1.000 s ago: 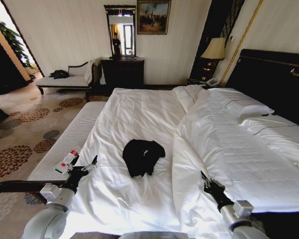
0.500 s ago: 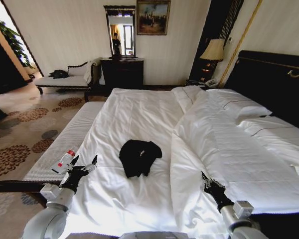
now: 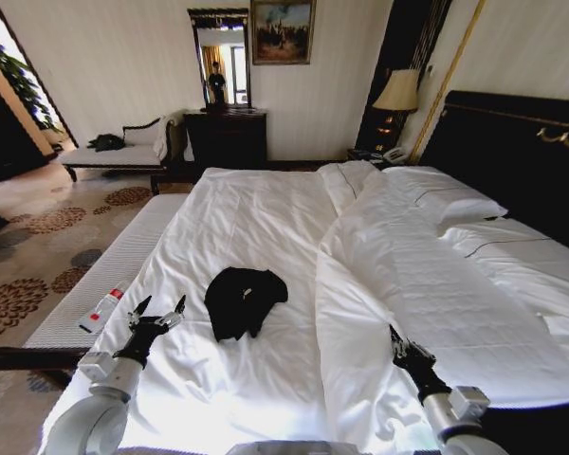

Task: Fold the clothes on the bed.

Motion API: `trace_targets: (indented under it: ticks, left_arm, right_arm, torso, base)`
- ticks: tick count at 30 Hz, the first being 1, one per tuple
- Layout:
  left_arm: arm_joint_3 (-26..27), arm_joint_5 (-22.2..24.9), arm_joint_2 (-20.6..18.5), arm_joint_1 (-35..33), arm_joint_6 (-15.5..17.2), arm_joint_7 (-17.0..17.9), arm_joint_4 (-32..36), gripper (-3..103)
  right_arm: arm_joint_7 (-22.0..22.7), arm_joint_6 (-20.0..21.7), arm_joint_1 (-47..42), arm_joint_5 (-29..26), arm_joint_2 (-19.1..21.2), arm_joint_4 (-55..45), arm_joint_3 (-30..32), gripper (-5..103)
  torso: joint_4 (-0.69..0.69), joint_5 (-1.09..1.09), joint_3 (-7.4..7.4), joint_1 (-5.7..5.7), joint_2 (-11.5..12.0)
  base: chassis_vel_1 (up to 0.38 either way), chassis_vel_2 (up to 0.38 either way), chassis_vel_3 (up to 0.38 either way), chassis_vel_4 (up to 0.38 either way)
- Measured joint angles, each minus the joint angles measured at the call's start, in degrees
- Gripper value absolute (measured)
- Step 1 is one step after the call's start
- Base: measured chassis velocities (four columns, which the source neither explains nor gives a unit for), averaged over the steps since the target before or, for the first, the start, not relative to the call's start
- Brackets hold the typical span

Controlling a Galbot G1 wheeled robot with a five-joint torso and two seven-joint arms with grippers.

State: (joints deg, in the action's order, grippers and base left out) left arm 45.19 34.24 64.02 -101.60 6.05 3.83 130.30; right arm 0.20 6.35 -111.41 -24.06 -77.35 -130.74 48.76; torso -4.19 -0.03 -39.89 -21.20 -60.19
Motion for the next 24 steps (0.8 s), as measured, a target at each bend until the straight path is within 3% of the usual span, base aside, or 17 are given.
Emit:
trace_targets:
  ticks: [8,20,24]
  left_arm:
    - [0.2,0.0,0.5,-0.6,-0.2,0.0,-0.2,100]
    - [0.2,0.1,0.3,0.2,-0.2,0.0,-0.6,100]
    - [0.3,0.2,0.2,0.3,-0.1,0.1,-0.7,100]
  right_arm:
    - [-0.2,-0.5,0.9,-2.7,-2.8,1.3,4.9,1]
    - [0.9,0.3,5.7,-11.6,-2.8,8.0,23.7,1]
    - [1.5,0.8,6.3,-14.1,-2.8,10.0,27.2,1]
  torso:
    - [-0.01,0.06,0.0,0.01,0.0]
    - [-0.01,0.04,0.0,0.0,0.0]
    - [-0.01,0.04,-0.01,0.0,0.0]
  base:
    - [0.007,0.005,-0.003,-0.003]
    - [0.0,0.0,0.0,0.0]
    - [0.0,0.0,0.0,0.0]
